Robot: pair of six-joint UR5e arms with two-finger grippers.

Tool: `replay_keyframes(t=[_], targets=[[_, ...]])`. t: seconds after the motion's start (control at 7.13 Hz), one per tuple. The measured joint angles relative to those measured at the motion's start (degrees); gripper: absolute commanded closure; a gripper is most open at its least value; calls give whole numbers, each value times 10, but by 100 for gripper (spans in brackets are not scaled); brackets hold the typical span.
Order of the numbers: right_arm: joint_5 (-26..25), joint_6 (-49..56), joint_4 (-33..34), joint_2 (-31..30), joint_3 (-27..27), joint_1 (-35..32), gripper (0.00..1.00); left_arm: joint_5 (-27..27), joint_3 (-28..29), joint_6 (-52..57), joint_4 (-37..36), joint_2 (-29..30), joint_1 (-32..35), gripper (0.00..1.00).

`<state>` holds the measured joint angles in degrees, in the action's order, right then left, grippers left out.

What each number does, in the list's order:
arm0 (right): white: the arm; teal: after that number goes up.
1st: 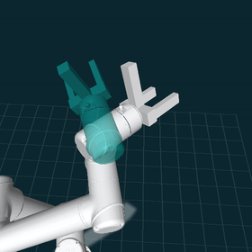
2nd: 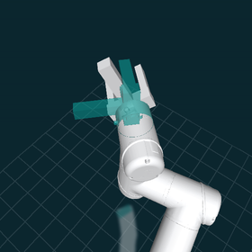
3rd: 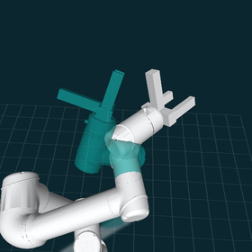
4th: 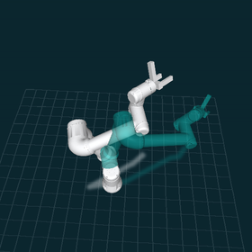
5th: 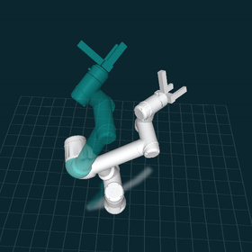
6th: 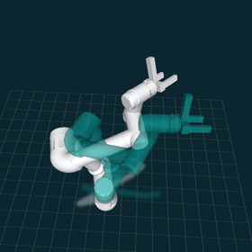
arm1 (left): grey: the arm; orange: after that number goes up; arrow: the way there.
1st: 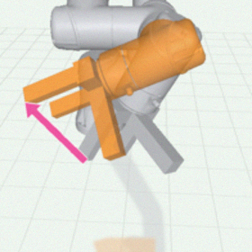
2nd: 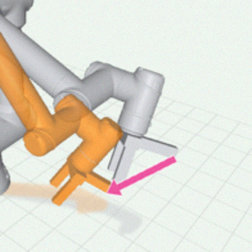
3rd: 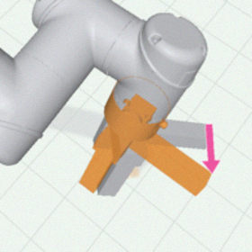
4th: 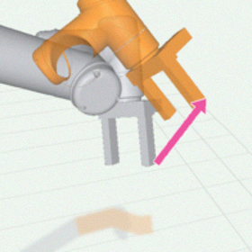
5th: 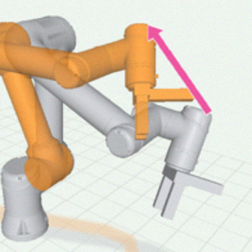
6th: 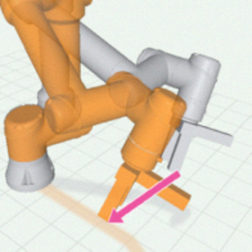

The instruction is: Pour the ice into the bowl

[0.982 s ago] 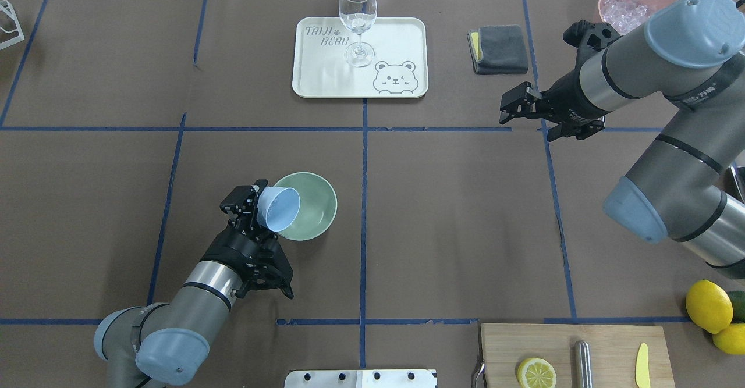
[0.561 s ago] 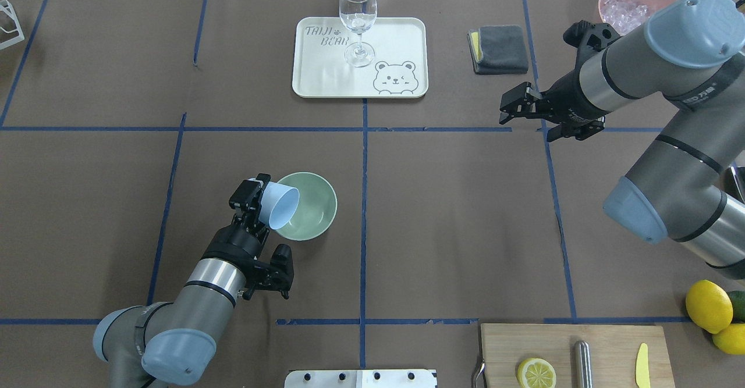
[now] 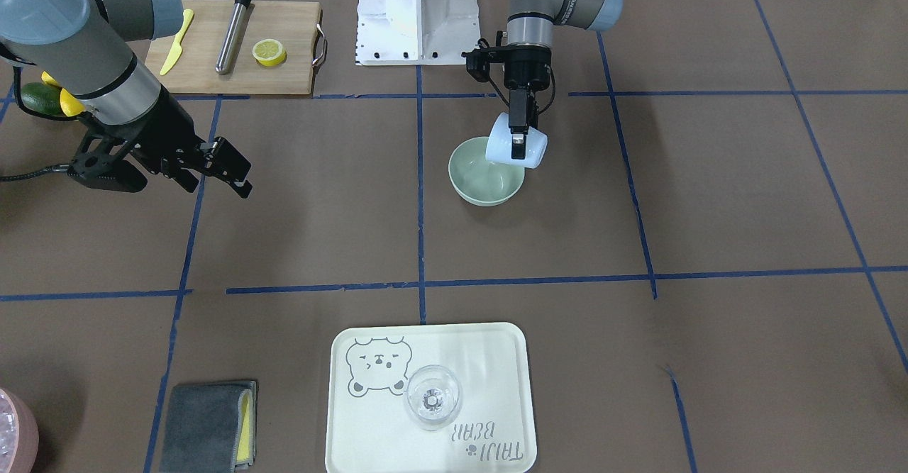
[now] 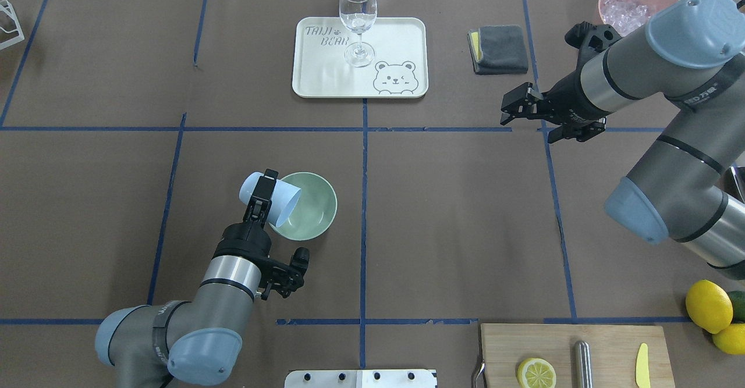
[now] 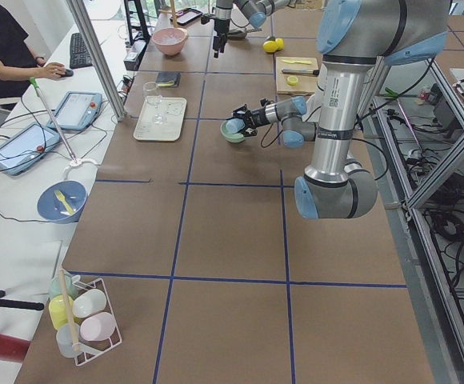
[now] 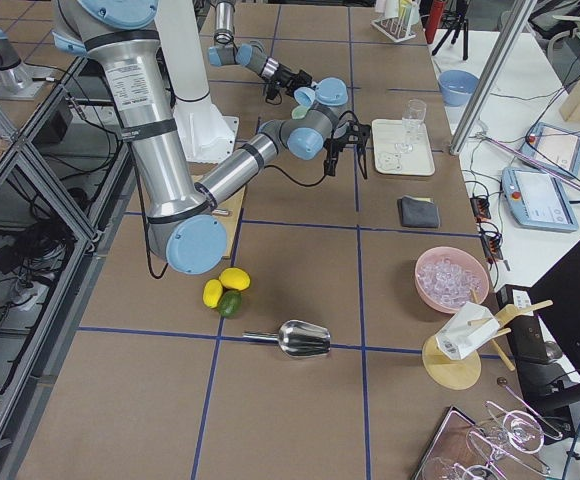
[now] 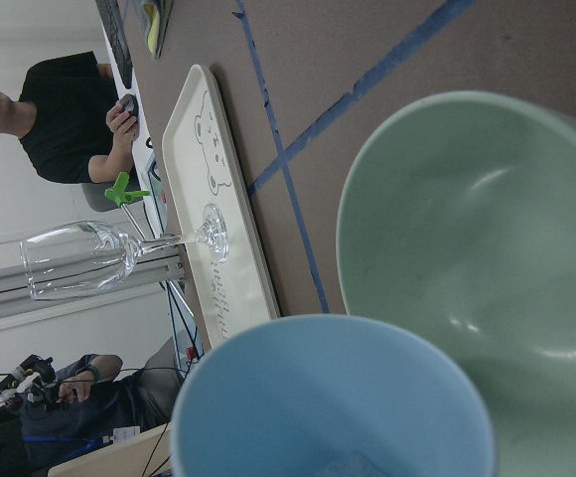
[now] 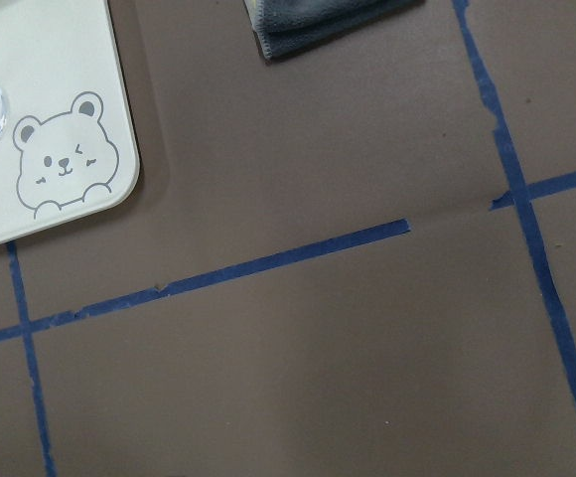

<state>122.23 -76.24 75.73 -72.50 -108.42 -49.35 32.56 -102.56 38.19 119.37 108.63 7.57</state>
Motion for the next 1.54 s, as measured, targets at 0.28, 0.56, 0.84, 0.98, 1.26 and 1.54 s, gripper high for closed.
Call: replay_keyframes(t=[0.28,0.56,0.84,0.98,1.26,1.54], targets=[[0,-5,0,-7,0,0,0,-7,0,18,-76,19,-1,100],[0,-7,0,-8,2,0,0,-9,0,44,-126,24,-2,100],[0,-8,0,-8,3,0,0,-17,-4,64,-154,25,-1,100],[0,-8,0,-8,3,0,0,-19,-7,71,-158,25,-1,100],[-1,-8,0,-7,3,1,0,-20,-30,72,-159,25,2,100],[-2,-8,0,-5,2,1,0,-20,-58,-23,-156,13,5,100]])
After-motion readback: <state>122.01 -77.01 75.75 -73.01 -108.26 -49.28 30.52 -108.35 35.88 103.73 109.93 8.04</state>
